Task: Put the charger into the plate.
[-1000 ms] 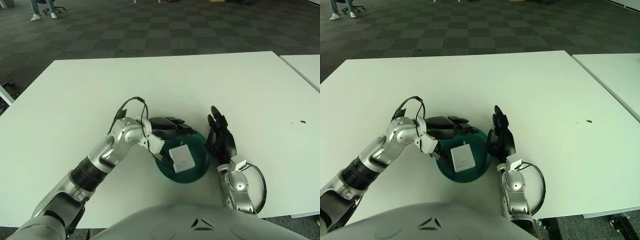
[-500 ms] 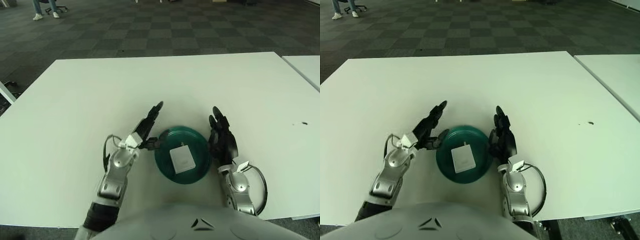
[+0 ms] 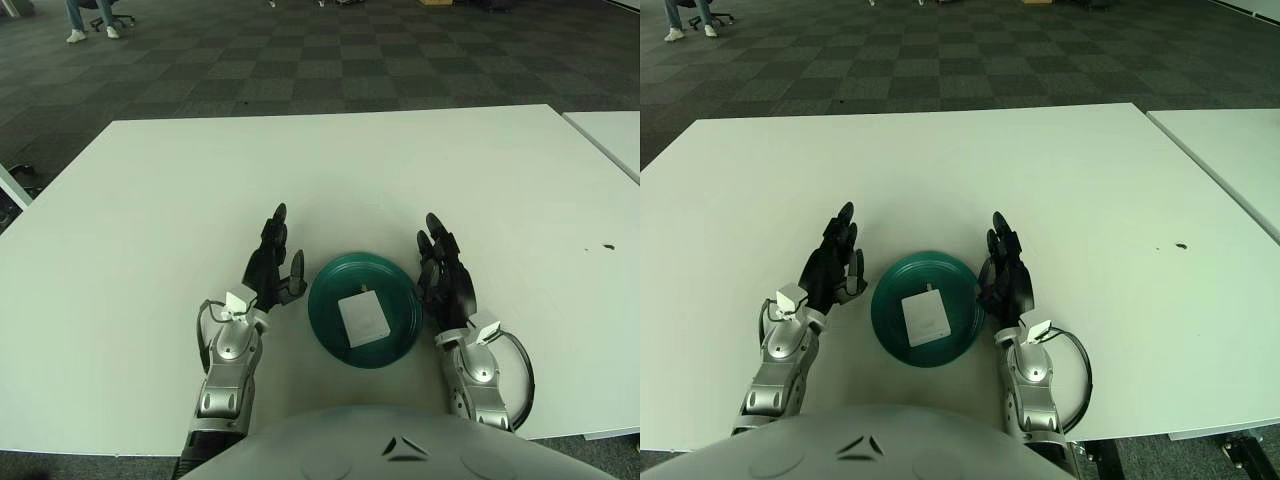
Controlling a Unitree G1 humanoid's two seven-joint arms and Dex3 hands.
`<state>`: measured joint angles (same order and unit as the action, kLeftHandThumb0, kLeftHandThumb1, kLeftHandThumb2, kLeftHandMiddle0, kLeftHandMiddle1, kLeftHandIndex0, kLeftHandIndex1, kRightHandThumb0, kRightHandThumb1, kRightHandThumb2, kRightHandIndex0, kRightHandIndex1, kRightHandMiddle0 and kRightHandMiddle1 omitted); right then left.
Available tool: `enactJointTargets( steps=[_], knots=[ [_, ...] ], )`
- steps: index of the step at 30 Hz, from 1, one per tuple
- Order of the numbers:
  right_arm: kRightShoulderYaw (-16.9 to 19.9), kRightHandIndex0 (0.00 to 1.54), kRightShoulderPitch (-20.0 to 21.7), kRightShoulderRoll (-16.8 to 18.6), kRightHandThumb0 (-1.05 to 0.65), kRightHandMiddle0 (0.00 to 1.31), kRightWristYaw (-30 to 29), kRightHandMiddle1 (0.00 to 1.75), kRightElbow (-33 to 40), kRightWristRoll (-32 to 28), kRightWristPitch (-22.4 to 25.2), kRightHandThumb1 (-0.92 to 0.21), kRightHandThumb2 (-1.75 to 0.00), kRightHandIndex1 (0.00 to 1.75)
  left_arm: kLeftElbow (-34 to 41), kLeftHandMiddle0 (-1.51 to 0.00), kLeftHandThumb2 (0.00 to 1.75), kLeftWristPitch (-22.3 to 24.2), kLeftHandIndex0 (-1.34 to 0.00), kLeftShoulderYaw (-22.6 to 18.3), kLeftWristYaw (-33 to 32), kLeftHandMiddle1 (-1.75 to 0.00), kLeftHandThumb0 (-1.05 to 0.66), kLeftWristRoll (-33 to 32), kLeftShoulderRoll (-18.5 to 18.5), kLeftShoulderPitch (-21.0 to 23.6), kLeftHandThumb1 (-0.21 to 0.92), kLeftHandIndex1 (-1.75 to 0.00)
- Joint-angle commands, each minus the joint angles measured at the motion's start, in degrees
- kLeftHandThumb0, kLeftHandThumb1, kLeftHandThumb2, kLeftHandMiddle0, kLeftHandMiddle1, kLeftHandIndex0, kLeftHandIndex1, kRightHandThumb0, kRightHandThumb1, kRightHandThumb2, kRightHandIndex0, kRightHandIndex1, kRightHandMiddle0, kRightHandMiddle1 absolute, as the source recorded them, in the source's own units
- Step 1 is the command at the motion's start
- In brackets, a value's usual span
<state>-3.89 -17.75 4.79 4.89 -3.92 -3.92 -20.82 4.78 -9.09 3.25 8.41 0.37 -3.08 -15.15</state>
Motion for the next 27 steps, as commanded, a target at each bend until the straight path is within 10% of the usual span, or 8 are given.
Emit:
enactJointTargets(
  steps=[1,27],
  knots=[
    [-0.3,0.09,-4.6,0.5,-0.98,0.0,0.0,0.25,-3.9,-0.8,3.3,-0.92,-0.96,0.01,-0.2,0.0,1.07,-1.1,0.0,-0.5,-0.8,0.0,-1.05,-0.8,0.3,0.0,0.92,-0.01],
    [0.4,0.11,-6.3,-0.3,-0.98,0.0,1.5,0.34,-2.1,-2.0,2.9,-0.92,-0.92,0.01,1.2,0.0,1.11,-3.5,0.0,7.1,-4.0,0.0,-1.05,4.1,-1.0,-9.1,0.92,0.0]
  ],
)
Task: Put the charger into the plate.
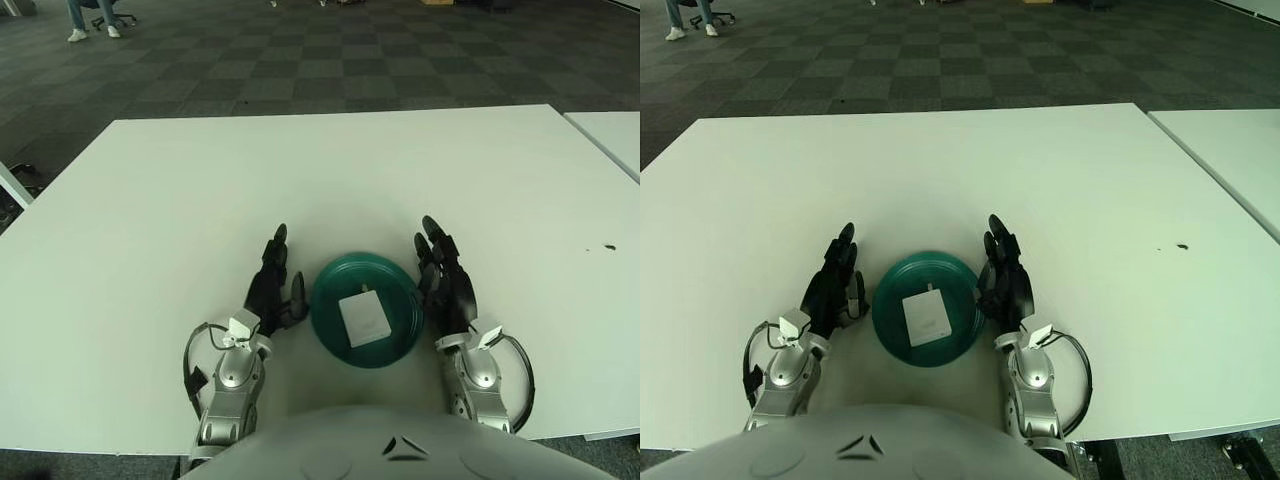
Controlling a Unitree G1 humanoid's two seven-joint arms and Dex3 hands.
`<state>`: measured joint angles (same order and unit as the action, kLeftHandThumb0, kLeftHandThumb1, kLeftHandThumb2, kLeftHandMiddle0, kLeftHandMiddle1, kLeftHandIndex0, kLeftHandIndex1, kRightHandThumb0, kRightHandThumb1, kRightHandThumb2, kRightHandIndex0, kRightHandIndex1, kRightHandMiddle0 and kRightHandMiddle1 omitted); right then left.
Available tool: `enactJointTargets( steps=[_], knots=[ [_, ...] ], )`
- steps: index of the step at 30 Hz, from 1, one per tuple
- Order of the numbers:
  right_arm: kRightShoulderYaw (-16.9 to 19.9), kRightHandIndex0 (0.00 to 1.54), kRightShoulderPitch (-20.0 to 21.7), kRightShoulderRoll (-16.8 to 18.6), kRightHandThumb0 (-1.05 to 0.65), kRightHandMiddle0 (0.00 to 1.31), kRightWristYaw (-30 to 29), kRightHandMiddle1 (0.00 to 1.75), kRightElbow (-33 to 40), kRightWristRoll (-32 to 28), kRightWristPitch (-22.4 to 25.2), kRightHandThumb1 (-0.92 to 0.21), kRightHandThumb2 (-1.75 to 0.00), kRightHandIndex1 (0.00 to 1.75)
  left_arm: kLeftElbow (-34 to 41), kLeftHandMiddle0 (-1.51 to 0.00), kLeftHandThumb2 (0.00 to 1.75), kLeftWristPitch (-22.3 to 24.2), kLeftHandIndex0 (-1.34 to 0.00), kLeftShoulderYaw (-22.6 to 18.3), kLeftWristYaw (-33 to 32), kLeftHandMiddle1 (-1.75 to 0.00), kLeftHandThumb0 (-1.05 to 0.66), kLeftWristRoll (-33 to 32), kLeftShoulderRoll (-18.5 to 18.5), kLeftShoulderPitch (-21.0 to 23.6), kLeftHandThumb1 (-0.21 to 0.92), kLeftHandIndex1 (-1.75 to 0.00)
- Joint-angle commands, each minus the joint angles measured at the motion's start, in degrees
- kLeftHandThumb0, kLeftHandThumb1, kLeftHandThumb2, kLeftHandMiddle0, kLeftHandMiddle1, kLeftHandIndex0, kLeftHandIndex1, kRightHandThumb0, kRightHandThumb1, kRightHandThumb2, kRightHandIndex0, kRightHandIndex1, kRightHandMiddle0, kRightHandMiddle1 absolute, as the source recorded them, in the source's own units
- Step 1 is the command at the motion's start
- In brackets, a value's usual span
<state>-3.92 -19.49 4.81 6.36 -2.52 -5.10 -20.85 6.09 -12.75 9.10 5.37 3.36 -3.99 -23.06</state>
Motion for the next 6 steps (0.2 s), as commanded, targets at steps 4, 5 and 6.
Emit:
enactJointTargets(
  steps=[4,5,6],
  knots=[
    [0.6,0.09,-4.9,-0.5,-0.99,0.0,0.5,0.33,-3.0,-1.4,3.0,-0.92,-0.91,0.0,-0.3,0.0,1.11,-1.3,0.0,3.0,-2.1,0.0,-1.05,1.8,-0.7,-1.8,0.92,0.0],
    [0.7,0.09,-5.0,-0.5,-0.99,0.0,0.7,0.33,-2.8,-1.7,3.1,-0.92,-0.91,0.0,-0.3,0.0,1.11,-1.4,0.0,3.3,-2.4,0.0,-1.05,2.0,-0.9,-2.0,0.92,0.0],
    [0.9,0.09,-5.0,-0.6,-0.99,0.0,0.7,0.32,-2.7,-1.8,2.9,-0.92,-0.91,0.0,-0.3,0.0,1.11,-1.5,0.0,3.6,-2.7,0.0,-1.05,2.1,-0.9,-2.2,0.92,0.0]
  ],
)
